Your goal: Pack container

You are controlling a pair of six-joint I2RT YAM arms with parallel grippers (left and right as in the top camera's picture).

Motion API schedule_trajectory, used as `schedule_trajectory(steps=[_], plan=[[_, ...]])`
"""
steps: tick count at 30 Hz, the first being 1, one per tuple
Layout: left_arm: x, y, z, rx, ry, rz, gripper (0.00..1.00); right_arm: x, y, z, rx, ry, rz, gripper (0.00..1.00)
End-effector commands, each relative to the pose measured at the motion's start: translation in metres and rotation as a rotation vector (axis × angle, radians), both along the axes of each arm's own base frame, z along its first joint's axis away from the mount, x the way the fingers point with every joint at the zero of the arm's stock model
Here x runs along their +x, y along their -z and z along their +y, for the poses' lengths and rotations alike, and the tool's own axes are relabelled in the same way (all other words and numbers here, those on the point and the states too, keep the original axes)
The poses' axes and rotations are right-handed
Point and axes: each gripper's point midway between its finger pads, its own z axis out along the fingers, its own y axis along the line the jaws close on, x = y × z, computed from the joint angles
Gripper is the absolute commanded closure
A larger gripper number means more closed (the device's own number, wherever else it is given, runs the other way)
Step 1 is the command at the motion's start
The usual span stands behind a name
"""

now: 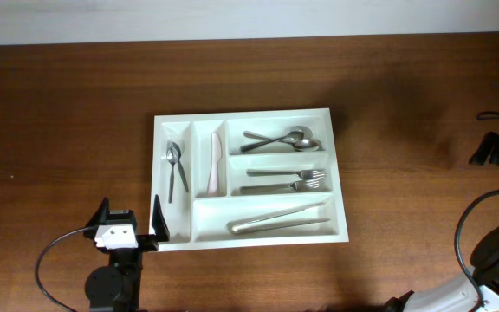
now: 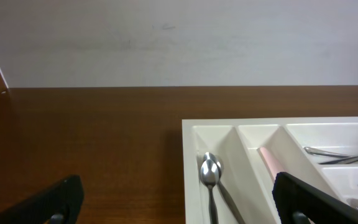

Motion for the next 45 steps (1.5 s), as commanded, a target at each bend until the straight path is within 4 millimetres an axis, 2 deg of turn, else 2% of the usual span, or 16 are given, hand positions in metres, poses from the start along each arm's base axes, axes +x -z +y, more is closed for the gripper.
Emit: schedule_trajectory(steps=[1, 45], plan=[[-0.0005, 0.0009, 0.0022, -0.009, -0.011, 0.0, 0.01, -0.0009, 0.0017, -0.0009, 0.003, 0.011, 0.004, 0.01], [-0.0005, 0.0008, 0.0021, -0.009, -0.011, 0.0, 0.01, 0.0027, 0.001, -0.0041, -0.01, 0.011, -0.011, 0.01]])
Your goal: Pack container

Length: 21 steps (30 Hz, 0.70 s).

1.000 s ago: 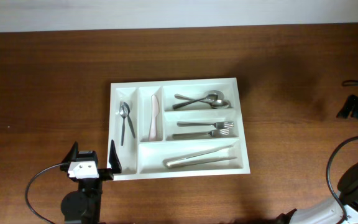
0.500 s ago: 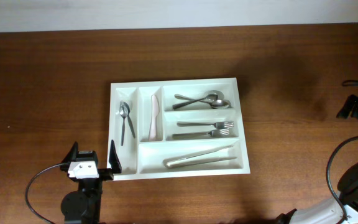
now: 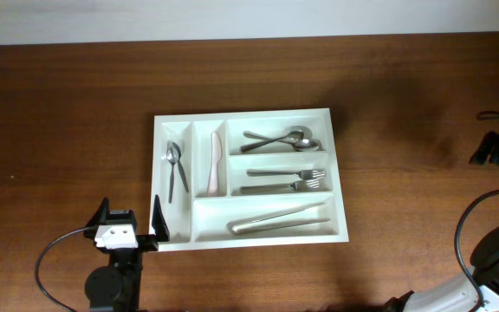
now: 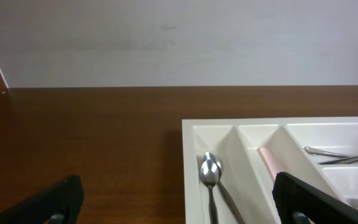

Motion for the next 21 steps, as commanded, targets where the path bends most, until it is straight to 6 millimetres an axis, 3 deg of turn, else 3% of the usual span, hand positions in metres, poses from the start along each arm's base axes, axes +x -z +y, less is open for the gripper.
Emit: schedule_trajectory(steps=[1, 5, 9, 16, 19, 21], plan=[[0.0, 0.001, 0.002, -0.009, -0.011, 0.0, 0.01, 0.003, 0.001, -0.004, -0.01, 0.01, -0.01, 0.01], [0.0, 0.001, 0.002, -0.009, -0.011, 0.0, 0.01, 0.013, -0.002, -0.012, -0.042, 0.01, -0.053, 0.01], [0.0, 0.001, 0.002, -0.009, -0.011, 0.0, 0.01, 0.037, -0.022, -0.015, -0.087, -0.013, -0.181, 0.01], [-0.001, 0.001, 0.002, -0.009, -0.011, 0.0, 0.01, 0.104, -0.115, -0.003, -0.302, -0.139, -0.554, 0.01], [-0.001, 0.001, 0.002, -0.009, -0.011, 0.0, 0.01, 0.121, -0.162, 0.021, -0.388, -0.207, -0.698, 0.01], [0.0, 0.001, 0.002, -0.009, -0.011, 0.0, 0.01, 0.123, -0.184, 0.042, -0.41, -0.246, -0.755, 0.01]])
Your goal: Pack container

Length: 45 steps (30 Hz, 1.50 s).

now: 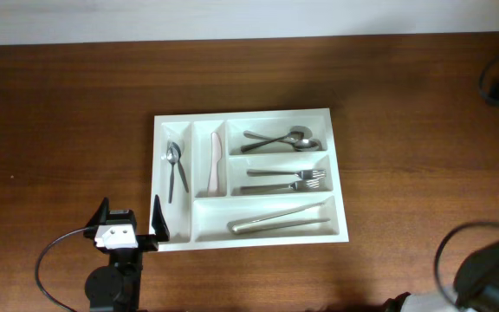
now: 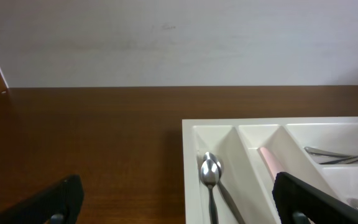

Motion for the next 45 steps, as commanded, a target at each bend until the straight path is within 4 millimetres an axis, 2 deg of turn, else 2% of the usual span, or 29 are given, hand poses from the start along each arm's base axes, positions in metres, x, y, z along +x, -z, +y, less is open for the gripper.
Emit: schedule_trajectory(steps=[1, 4, 9, 10, 18, 22, 26, 31, 41, 45], plan=[[-0.001, 0.001, 0.002, -0.009, -0.011, 0.0, 0.01, -0.005, -0.046, 0.045, -0.038, -0.083, -0.104, 0.01], [0.0, 0.001, 0.002, -0.009, -0.011, 0.0, 0.01, -0.018, -0.064, 0.077, -0.056, -0.135, -0.142, 0.01], [0.0, 0.001, 0.002, -0.009, -0.011, 0.0, 0.01, -0.054, -0.076, 0.119, -0.089, -0.191, -0.211, 0.01], [0.0, 0.001, 0.002, -0.009, -0.011, 0.0, 0.01, -0.069, -0.08, 0.133, -0.108, -0.211, -0.252, 0.01], [0.0, 0.001, 0.002, -0.009, -0.011, 0.0, 0.01, -0.142, -0.102, 0.208, -0.196, -0.36, -0.515, 0.01], [0.0, 0.001, 0.002, -0.009, -0.011, 0.0, 0.01, -0.178, -0.108, 0.234, -0.212, -0.427, -0.613, 0.01], [0.0, 0.001, 0.002, -0.009, -0.011, 0.0, 0.01, -0.203, -0.113, 0.249, -0.22, -0.471, -0.689, 0.01], [0.0, 0.001, 0.002, -0.009, -0.011, 0.0, 0.01, -0.223, -0.115, 0.262, -0.216, -0.525, -0.749, 0.01], [-0.001, 0.001, 0.002, -0.009, -0.011, 0.0, 0.01, -0.238, -0.12, 0.279, -0.193, -0.605, -0.796, 0.01], [0.0, 0.001, 0.002, -0.009, -0.011, 0.0, 0.01, -0.246, -0.124, 0.279, -0.198, -0.603, -0.824, 0.01]])
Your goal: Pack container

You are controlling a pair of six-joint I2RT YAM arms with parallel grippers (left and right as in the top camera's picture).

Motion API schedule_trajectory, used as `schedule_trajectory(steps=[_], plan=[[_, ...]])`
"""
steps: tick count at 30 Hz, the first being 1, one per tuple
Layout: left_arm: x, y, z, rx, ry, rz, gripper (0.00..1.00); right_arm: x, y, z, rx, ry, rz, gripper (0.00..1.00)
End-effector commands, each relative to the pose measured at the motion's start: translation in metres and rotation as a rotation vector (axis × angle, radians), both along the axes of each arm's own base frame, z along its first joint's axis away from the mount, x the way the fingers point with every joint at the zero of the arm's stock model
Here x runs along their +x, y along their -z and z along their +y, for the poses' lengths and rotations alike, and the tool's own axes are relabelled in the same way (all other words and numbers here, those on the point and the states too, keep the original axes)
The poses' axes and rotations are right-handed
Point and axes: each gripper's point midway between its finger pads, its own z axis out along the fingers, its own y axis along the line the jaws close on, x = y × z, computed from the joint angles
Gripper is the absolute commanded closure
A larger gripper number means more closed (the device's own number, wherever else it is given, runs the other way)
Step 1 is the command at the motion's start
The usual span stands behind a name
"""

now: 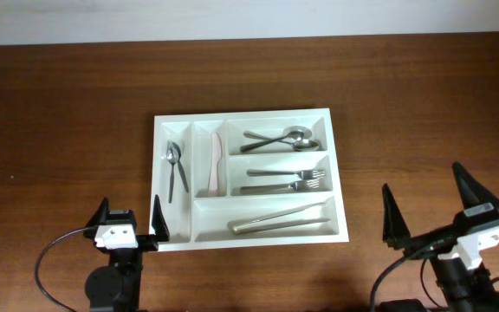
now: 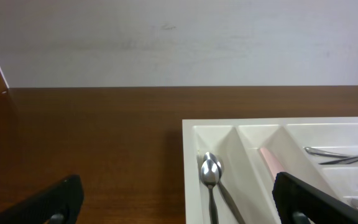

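The white cutlery tray point(image 1: 345, 186) lies mid-table. It holds two small spoons point(image 1: 174, 165) in the left slot and a pink knife point(image 1: 215, 163) beside them. Larger spoons point(image 1: 280, 139), forks point(image 1: 288, 179) and tongs point(image 1: 280, 219) fill the right slots. My left gripper point(image 1: 130, 213) stands open at the tray's front-left corner, nothing between its fingers point(image 2: 61, 199). The small spoons point(image 2: 210, 177) and pink knife point(image 2: 269, 160) show in the left wrist view. My right gripper point(image 1: 427, 201) is open, to the right of the tray near the front edge, and empty.
Bare brown wood table point(image 1: 68, 113) surrounds the tray on all sides. A pale wall point(image 2: 179, 37) rises behind the table's far edge. Cables point(image 1: 55, 251) loop beside each arm base at the front.
My right arm was a dark blur at the table's far right corner. Now its gripper stands open near the front edge, right of the tray. Left gripper and cutlery are unchanged.
At the two oldest moments my right arm sat at the right edge of the table, mid-depth. It then showed at the far right corner, and now stands open at the front right. The left gripper stayed open at the tray's corner throughout.
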Motion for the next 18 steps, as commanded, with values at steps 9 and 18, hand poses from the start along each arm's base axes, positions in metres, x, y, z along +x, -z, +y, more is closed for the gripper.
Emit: schedule_trajectory(steps=[9, 18], plan=[[0.0, 0.001, 0.002, -0.009, -0.01, -0.001, 0.01, -0.01, 0.019, -0.015, 0.027, 0.085, -0.04, 0.01], [0.0, 0.001, 0.002, -0.01, -0.01, -0.001, 0.01, 0.015, 0.077, -0.021, 0.026, 0.126, -0.029, 0.01]])
